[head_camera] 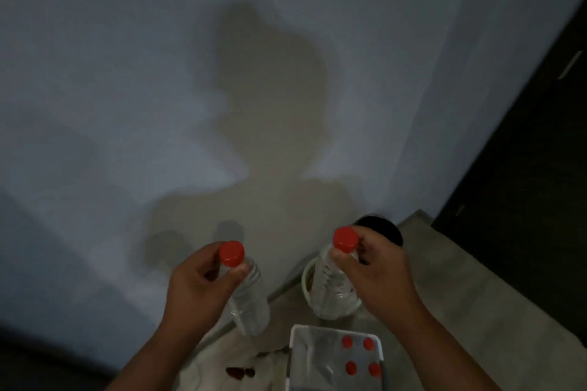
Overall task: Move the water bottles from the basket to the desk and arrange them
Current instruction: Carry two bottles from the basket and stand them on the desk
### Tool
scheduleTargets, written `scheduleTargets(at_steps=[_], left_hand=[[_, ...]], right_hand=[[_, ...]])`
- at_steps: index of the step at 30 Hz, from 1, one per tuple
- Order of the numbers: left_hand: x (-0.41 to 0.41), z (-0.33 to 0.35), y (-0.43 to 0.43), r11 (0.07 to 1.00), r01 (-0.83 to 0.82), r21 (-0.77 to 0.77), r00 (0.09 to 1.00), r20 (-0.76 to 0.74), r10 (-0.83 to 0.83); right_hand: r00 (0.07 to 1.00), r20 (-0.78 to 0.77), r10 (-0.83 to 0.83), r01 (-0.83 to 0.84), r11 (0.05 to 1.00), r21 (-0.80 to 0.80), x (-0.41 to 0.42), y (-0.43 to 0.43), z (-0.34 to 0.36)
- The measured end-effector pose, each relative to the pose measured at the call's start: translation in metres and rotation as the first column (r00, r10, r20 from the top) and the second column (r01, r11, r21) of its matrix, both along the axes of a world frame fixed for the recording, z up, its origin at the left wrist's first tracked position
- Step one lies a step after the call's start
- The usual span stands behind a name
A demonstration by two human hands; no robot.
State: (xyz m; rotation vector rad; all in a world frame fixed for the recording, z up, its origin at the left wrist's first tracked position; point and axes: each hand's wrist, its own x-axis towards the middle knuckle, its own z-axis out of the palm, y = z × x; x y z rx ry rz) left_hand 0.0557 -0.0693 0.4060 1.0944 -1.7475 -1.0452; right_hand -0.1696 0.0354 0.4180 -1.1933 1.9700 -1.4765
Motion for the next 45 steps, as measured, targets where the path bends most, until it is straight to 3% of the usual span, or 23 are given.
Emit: scheduleTargets(at_steps=[10, 18, 31, 36, 45], left_hand=[[0.062, 0.020, 0.081, 0.951, -0.309, -0.009, 0.949, -0.065, 0.308], [0.157, 0.033, 0.159, 0.823, -0.568, 0.006, 0.820, -0.075, 0.567], [0.364, 0.031, 0.331, 0.499, -0.859, -0.117, 0.508, -0.064, 0.859], [0.435, 0.026, 0.400, 0.372, -0.919, -0.127, 0.382, -0.061, 0.922], [0.521, 0.025, 0.492, 0.120, -0.984, -0.131, 0.131, -0.082, 0.988]], right_hand=[[0.937, -0.016, 0.350, -0.351, 0.936, -0.017, 0.038, -0.003, 0.009], [0.741, 0.006, 0.671, -0.671, 0.741, -0.011, 0.157, 0.005, 0.026], [0.430, -0.001, 0.903, -0.901, 0.429, 0.056, 0.403, 0.085, 0.029], [0.317, 0.018, 0.948, -0.948, 0.316, 0.045, 0.491, 0.131, 0.032], [0.035, 0.054, 0.998, -0.999, 0.035, 0.001, 0.620, 0.194, 0.035]])
